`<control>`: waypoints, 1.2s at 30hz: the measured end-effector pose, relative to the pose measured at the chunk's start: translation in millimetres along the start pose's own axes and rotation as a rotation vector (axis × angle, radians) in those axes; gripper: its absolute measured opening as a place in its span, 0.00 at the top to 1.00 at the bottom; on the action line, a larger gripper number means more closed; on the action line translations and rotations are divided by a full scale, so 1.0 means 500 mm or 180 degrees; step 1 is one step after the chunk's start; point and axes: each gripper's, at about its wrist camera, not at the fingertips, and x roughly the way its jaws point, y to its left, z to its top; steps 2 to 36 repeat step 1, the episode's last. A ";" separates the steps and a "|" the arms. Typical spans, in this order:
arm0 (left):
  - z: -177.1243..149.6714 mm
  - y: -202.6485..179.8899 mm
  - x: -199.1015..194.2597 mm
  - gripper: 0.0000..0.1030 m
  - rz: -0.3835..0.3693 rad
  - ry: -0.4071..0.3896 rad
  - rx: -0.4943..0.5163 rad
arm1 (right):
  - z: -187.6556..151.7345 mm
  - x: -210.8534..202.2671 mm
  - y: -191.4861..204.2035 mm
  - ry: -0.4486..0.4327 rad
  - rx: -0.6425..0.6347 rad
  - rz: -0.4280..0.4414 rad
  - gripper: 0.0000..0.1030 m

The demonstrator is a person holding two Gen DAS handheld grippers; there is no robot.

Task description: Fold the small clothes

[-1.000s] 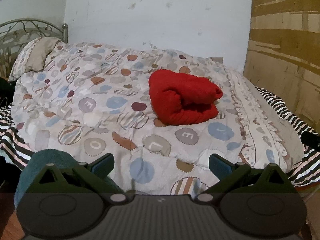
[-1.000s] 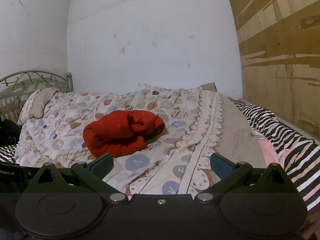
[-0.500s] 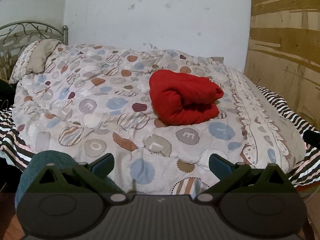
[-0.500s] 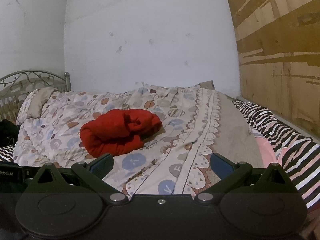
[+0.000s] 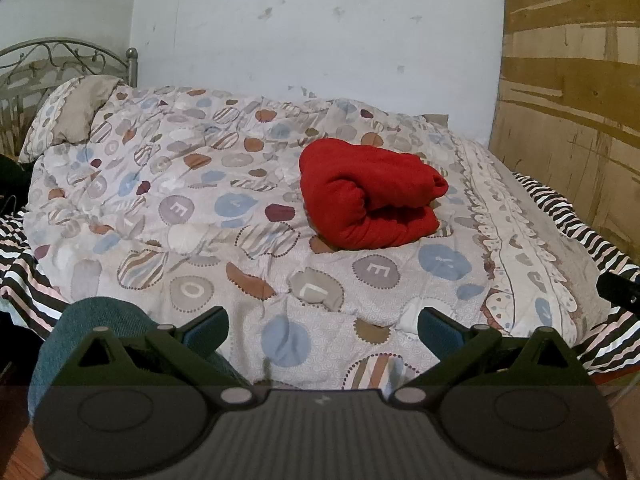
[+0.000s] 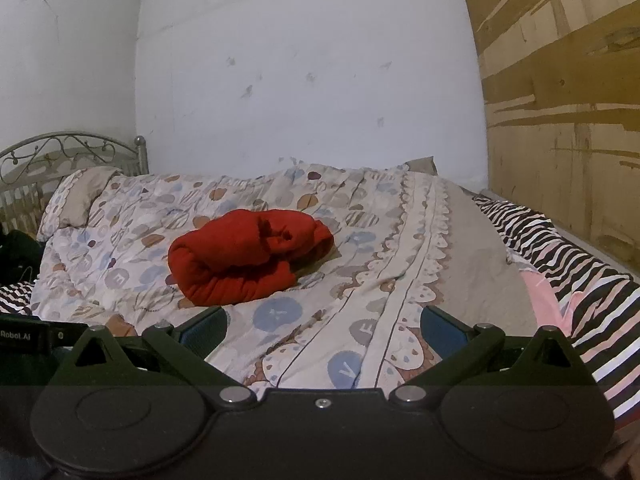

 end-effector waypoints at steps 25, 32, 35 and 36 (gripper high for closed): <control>0.000 -0.002 0.000 0.01 0.0001 0.0001 -0.0004 | -0.001 0.000 0.001 0.0005 -0.0004 0.0000 0.00; 0.000 -0.002 0.000 0.01 0.0001 0.0001 -0.0004 | -0.001 0.000 0.001 0.0005 -0.0004 0.0000 0.00; 0.000 -0.002 0.000 0.01 0.0001 0.0001 -0.0004 | -0.001 0.000 0.001 0.0005 -0.0004 0.0000 0.00; 0.000 -0.002 0.000 0.01 0.0001 0.0001 -0.0004 | -0.001 0.000 0.001 0.0005 -0.0004 0.0000 0.00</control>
